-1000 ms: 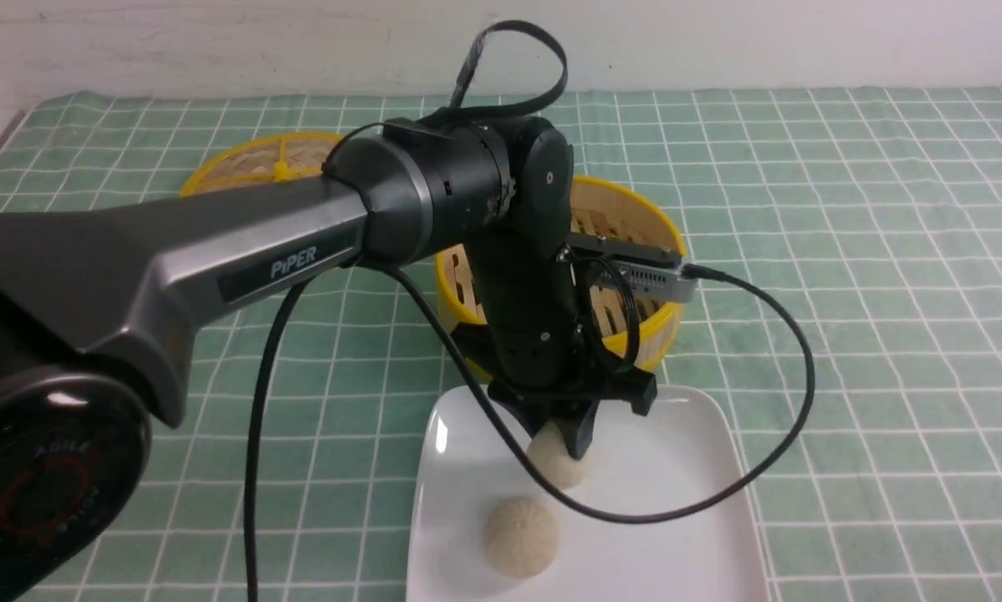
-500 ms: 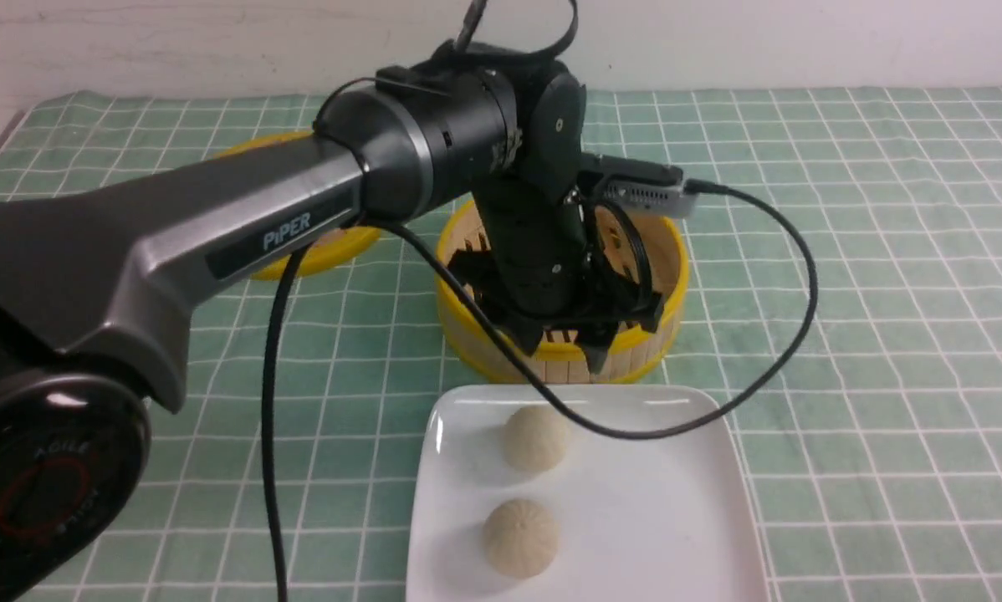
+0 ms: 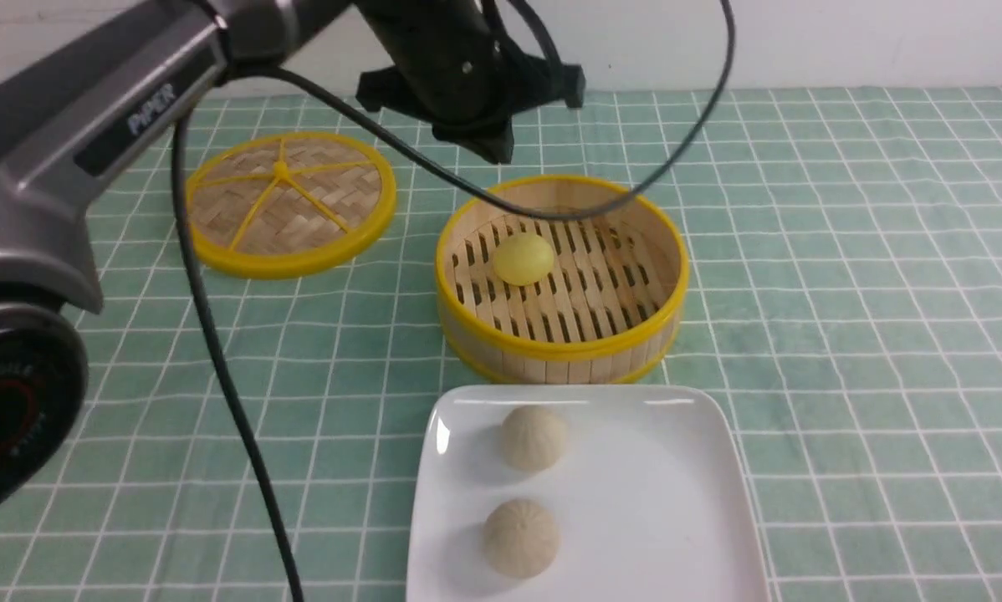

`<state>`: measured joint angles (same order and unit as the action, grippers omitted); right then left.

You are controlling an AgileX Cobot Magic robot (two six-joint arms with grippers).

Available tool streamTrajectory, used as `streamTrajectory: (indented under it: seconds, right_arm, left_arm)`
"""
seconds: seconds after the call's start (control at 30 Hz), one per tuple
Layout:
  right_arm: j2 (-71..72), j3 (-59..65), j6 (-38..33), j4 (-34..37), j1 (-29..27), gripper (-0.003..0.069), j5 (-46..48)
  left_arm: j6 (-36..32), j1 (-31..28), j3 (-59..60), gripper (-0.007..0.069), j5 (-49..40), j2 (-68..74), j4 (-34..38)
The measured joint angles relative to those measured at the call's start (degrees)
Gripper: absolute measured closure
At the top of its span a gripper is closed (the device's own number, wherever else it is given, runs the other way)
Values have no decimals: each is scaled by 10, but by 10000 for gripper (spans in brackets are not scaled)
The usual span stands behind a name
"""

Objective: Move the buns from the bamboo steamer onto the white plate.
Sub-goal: 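Reach into the bamboo steamer and grasp a bun with the left gripper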

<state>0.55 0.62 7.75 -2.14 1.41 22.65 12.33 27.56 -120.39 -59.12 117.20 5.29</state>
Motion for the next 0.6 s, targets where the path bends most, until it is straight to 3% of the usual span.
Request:
streamTrajectory:
  seconds: [0.23, 0.6]
  right_arm:
    - [0, 0, 0, 0, 0, 419, 0]
    - [0, 0, 0, 0, 0, 419, 0]
  left_arm:
    - [-46, -21, -2, 566, 51, 19, 46]
    - [-48, -21, -2, 218, 97, 123, 80]
